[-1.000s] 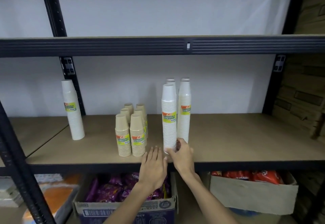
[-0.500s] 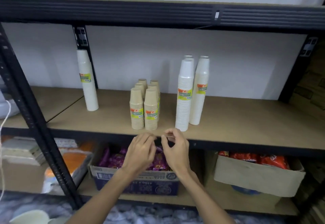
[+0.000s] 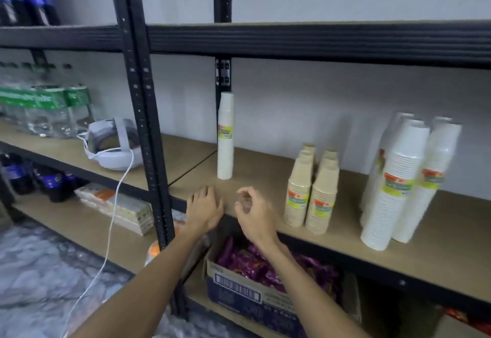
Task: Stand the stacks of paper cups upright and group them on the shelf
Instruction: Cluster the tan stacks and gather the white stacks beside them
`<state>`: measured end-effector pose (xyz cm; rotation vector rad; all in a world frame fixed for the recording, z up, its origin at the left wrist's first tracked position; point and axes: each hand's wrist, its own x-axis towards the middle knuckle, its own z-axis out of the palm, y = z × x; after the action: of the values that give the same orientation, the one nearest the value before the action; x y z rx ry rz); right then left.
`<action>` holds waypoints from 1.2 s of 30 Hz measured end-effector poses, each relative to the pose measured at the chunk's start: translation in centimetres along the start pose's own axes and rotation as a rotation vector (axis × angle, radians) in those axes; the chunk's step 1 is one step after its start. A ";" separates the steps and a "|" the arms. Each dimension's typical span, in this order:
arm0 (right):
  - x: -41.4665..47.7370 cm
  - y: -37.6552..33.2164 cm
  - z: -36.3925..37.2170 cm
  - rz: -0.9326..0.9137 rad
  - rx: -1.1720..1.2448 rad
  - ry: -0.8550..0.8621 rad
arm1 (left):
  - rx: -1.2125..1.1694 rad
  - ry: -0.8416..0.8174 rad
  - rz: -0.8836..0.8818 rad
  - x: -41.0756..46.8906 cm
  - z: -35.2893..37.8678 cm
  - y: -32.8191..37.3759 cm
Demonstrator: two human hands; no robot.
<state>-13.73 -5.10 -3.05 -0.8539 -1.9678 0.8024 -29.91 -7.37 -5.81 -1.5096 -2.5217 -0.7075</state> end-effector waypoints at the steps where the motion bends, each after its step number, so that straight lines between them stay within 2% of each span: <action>1: 1.5 -0.2 1.0 0.042 0.003 -0.020 | 0.032 -0.024 -0.010 0.4 0.4 -0.7; 5: 7.2 -0.3 4.1 0.201 0.027 -0.080 | 0.043 0.042 0.034 0.8 1.8 -1.6; 8: 10.9 0.5 6.6 0.303 0.066 -0.061 | 0.019 0.091 0.037 1.0 2.3 -1.7; 16: 15.7 2.7 9.3 0.306 0.086 0.050 | -0.008 0.169 0.025 1.2 3.1 -2.0; 20: 13.4 2.5 7.9 0.256 0.090 -0.007 | -0.091 0.111 0.014 1.3 2.6 -2.2; 26: 7.2 0.8 4.3 0.200 0.006 -0.058 | -0.285 -0.145 -0.003 1.5 -0.5 -2.3; 28: 4.7 -0.2 2.7 0.181 0.001 -0.076 | -0.398 -0.119 -0.012 0.4 -1.8 -2.5; 30: 2.1 -1.0 1.0 0.166 0.002 -0.105 | -0.534 0.011 0.041 -1.8 -2.8 -2.5; 32: -0.3 -1.3 -0.5 0.162 0.006 -0.117 | -0.575 0.149 0.125 -4.2 -3.0 -2.0; 36: -4.9 -1.6 -4.1 0.171 0.031 -0.118 | -0.580 0.164 0.208 -8.3 -2.9 0.4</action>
<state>-8.46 -8.99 -2.05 -0.9864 -1.9981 0.9998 -25.88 -15.18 -5.84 -1.7428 -2.0936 -1.5442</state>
